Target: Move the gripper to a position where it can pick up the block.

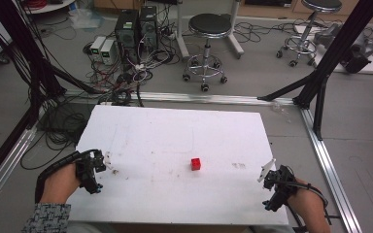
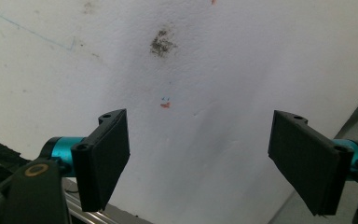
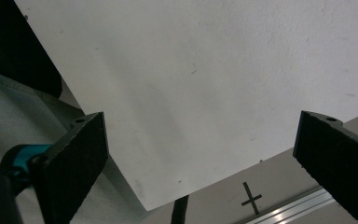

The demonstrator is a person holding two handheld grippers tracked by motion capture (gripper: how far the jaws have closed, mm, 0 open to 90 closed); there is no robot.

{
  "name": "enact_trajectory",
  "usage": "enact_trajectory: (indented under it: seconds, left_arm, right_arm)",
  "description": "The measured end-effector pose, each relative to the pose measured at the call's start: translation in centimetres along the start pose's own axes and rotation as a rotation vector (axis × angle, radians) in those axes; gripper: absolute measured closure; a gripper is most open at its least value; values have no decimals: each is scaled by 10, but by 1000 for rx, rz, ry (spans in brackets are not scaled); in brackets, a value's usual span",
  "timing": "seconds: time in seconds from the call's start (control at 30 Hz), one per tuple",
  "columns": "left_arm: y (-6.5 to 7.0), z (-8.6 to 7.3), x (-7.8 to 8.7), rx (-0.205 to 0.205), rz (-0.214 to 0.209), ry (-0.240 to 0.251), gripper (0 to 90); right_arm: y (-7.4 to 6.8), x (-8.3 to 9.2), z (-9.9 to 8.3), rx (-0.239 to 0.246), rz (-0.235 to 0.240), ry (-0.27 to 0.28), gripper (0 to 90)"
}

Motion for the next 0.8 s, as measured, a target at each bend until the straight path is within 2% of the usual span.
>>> enact_trajectory:
  seconds: [0.33,0.53,0.67,0.8]
  left_arm:
    - [-1,0,5,-2,6,11,209]
    - [0,1,7,1,8,19,209]
    - [-1,1,9,0,13,21,209]
    - [-2,0,11,2,20,24,209]
  right_arm:
    - [1,3,1,-1,0,10,25]
    - [8,5,1,-6,4,23,25]
    - [13,9,0,6,10,29,25]
    - [21,17,1,40,3,38,25]
Point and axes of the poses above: each handheld gripper's, and its own axes: x roughly backward along the jaws, z roughly out of its top, y roughly to its right, the point moved 7 cm from there along -x, roughly forward along the jaws, and after that the axes turned 9 degrees about y, right-handed, at the moved point
